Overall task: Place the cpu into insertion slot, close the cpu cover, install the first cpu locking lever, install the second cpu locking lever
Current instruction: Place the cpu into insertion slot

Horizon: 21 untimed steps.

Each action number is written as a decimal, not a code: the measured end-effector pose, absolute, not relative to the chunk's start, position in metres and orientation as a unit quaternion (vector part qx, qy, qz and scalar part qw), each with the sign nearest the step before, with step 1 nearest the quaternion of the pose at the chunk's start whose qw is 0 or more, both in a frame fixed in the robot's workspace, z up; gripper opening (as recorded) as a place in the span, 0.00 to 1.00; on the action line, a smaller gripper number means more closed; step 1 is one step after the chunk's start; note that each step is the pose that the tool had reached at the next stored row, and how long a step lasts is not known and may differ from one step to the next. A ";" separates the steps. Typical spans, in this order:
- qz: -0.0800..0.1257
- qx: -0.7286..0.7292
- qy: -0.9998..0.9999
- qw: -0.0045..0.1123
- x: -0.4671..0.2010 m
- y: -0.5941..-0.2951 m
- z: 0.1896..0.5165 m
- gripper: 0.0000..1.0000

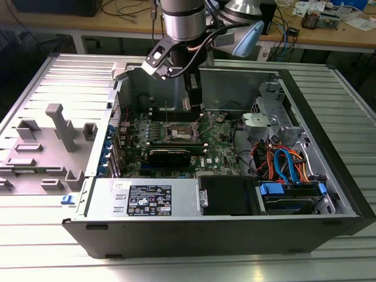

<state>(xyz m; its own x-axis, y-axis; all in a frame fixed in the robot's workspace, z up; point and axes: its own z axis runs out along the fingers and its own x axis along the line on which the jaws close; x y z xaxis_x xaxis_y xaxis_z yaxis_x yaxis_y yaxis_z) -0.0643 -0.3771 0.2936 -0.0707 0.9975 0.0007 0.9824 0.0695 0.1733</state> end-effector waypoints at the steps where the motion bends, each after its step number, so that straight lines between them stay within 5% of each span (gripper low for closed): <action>1: 0.064 0.679 0.729 0.059 -0.066 -0.377 0.290 0.55; 21: 0.062 0.705 0.704 0.062 -0.076 -0.376 0.253 0.55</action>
<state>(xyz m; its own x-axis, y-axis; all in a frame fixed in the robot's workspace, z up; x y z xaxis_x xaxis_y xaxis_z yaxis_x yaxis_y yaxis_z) -0.0758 -0.3762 0.2533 0.0020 1.0000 0.0009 0.9847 -0.0021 0.1742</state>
